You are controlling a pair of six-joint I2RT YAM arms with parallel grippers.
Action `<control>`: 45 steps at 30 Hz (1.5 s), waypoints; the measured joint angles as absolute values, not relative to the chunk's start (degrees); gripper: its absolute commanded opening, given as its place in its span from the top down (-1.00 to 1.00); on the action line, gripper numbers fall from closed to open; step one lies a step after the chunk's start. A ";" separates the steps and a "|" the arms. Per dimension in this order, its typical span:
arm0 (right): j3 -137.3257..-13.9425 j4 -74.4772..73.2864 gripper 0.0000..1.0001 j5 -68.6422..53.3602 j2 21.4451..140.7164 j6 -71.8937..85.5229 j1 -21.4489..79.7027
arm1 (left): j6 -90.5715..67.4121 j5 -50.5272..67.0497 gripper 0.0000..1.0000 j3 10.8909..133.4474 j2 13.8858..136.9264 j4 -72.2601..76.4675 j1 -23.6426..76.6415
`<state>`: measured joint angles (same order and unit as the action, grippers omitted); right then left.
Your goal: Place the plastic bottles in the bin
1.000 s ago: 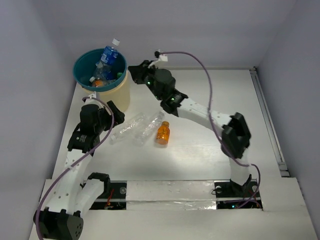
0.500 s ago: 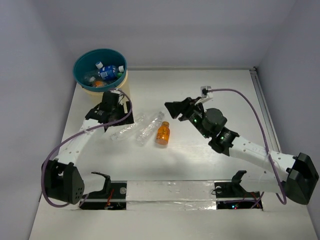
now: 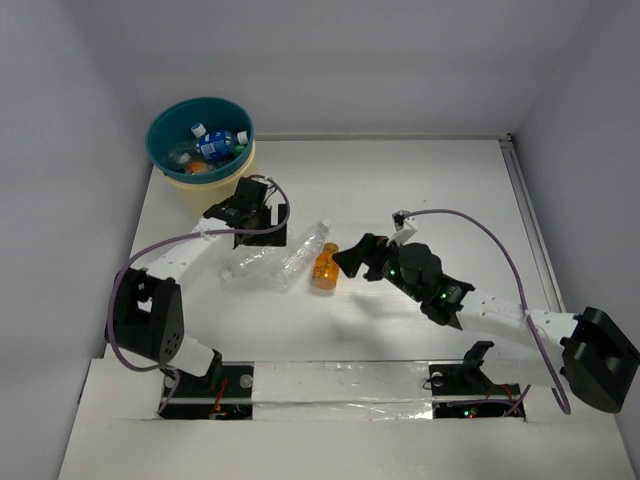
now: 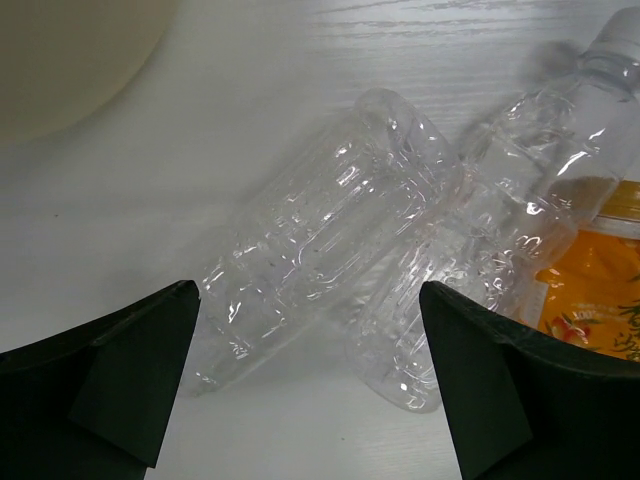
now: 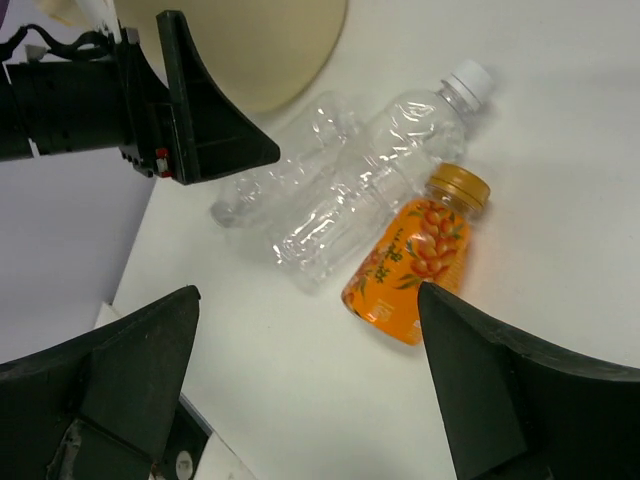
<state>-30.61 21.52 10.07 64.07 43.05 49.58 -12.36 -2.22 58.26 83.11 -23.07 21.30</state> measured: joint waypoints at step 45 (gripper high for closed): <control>-44.27 12.95 0.13 9.89 94.83 44.27 49.58 | -13.87 -3.14 0.30 60.60 68.23 -29.91 22.17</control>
<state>-44.27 12.95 9.89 94.83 44.27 49.58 -13.87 -3.14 60.60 68.23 -29.91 22.17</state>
